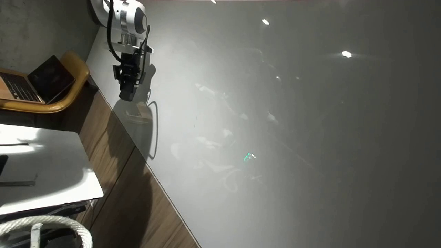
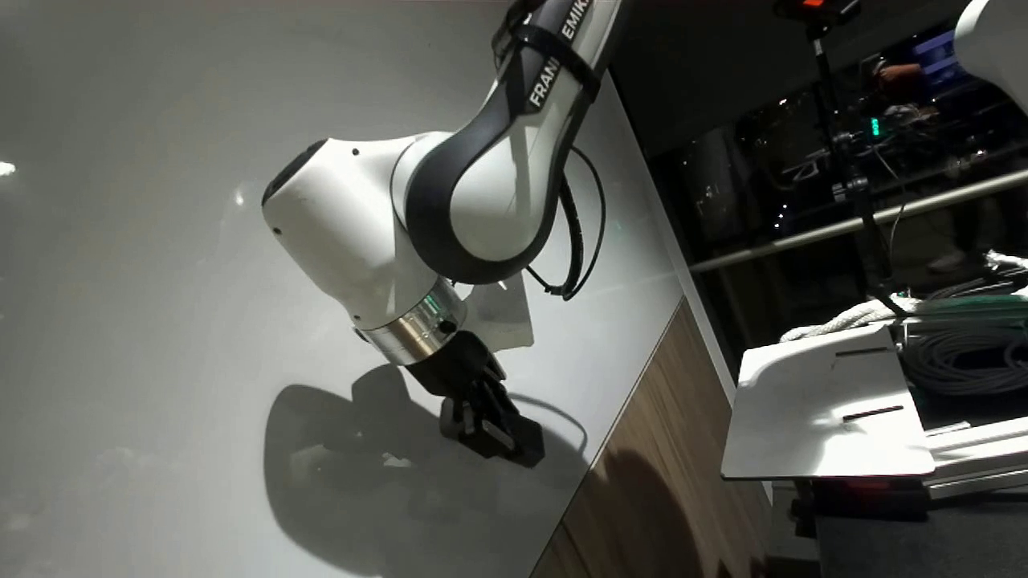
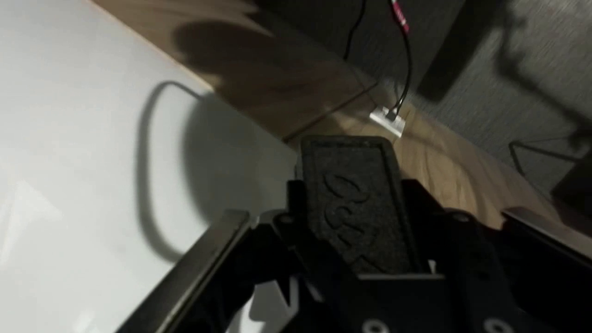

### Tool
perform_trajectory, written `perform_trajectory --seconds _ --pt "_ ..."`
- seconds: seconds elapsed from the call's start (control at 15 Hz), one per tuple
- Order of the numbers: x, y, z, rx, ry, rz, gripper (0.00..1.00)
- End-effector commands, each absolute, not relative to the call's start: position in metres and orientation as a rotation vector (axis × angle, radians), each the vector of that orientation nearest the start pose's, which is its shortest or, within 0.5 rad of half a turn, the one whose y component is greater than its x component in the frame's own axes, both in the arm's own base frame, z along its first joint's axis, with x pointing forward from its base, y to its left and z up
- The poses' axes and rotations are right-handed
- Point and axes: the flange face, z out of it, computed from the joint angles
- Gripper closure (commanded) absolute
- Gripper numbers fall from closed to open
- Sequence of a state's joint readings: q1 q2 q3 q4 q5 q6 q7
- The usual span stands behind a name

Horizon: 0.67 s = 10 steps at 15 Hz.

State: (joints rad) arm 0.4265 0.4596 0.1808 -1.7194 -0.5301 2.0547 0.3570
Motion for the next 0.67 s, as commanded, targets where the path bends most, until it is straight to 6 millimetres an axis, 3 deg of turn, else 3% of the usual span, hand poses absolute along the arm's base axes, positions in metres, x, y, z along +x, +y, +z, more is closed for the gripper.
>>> perform_trajectory --seconds 0.0,0.27,0.6 --pt "0.531 0.293 0.33 -3.382 -0.803 0.203 0.7" --pt "0.509 0.221 0.319 -3.313 -0.662 0.504 0.7" --pt "0.482 0.14 0.262 -3.147 -0.537 0.795 0.7"
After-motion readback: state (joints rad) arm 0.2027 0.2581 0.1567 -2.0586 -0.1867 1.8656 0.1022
